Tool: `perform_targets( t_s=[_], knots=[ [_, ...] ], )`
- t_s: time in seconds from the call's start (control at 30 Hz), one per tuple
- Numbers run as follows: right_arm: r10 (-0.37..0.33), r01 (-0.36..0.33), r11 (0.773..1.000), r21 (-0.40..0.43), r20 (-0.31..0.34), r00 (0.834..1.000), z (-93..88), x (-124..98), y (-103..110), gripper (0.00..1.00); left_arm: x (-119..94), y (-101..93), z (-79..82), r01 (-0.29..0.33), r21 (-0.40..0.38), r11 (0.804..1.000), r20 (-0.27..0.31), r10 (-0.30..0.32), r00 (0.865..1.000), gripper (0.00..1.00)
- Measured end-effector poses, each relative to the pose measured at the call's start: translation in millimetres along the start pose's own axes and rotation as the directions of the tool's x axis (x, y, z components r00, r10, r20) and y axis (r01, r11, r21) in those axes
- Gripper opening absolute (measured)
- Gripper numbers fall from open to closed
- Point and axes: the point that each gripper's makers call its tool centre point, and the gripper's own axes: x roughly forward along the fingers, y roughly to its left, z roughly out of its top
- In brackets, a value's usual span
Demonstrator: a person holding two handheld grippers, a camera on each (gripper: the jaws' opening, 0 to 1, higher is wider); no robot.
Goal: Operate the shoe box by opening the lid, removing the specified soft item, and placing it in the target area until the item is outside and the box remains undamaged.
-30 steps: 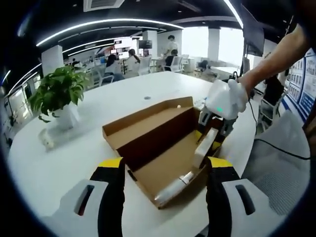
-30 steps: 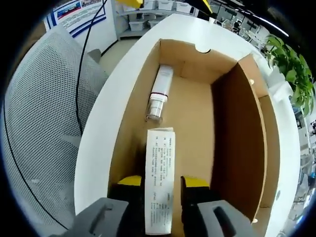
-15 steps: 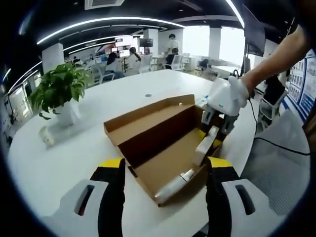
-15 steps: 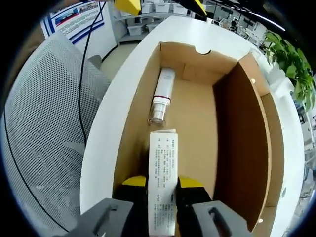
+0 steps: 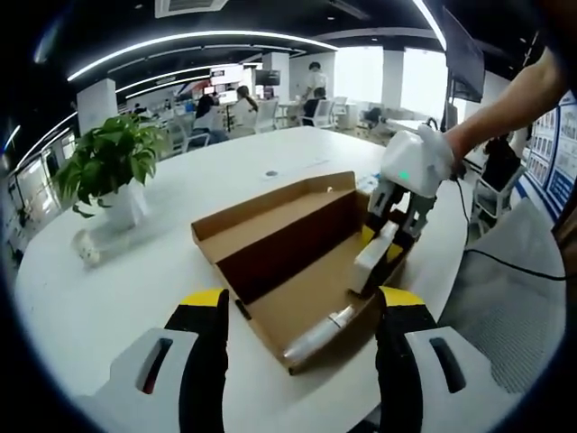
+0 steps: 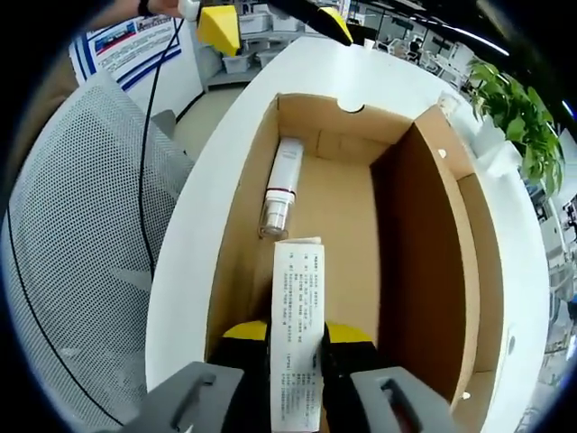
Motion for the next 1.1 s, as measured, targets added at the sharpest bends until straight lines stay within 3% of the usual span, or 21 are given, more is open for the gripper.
perform_targets(
  t_s=[0.5,0.9,1.1],
  knots=[
    [-0.044,0.044,0.998,-0.037,0.005,0.999,14.4,-29,-9,0.17,-4,-3.3,-4.1,0.002,-0.01,1.0,-0.005,-0.002,1.0,0.65],
    [-0.099,0.101,0.992,-0.072,0.027,0.995,18.7,-67,-12,0.17,-1,-7.2,2.6,0.011,-0.002,1.0,0.007,-0.011,1.0,0.65],
    [-0.154,0.155,0.988,-0.021,0.065,0.986,20.3,-97,-13,0.17,5,-10.3,8.0,0.02,-0.001,1.0,0.017,-0.02,1.0,0.65]
  ],
)
